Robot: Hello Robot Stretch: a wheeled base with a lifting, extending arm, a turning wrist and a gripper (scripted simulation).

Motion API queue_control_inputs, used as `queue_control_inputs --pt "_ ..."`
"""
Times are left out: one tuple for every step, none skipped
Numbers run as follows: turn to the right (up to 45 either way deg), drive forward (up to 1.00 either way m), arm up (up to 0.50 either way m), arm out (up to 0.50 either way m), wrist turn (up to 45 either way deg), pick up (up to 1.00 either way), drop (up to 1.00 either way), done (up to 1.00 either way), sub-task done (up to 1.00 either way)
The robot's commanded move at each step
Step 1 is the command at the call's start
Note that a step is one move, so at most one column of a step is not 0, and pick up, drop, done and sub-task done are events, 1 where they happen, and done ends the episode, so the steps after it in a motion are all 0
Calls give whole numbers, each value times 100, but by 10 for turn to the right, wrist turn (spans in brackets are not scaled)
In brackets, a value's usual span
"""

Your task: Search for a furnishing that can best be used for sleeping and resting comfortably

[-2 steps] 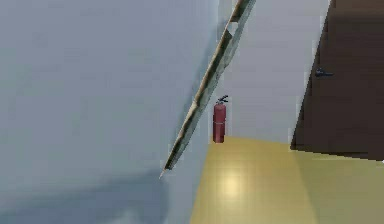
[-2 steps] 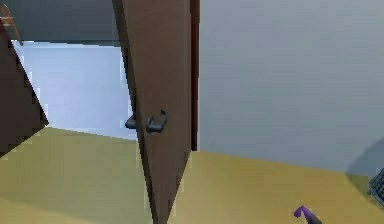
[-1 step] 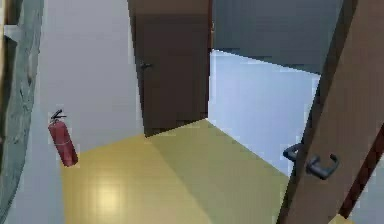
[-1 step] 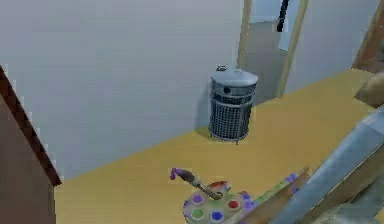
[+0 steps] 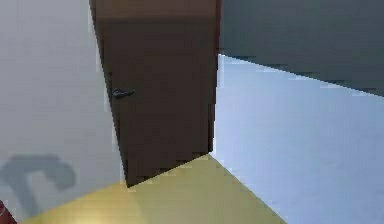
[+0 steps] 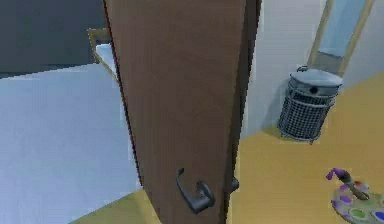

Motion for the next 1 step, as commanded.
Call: queue_control_inputs --pt "450 0 0 0 0 0 0 0 0"
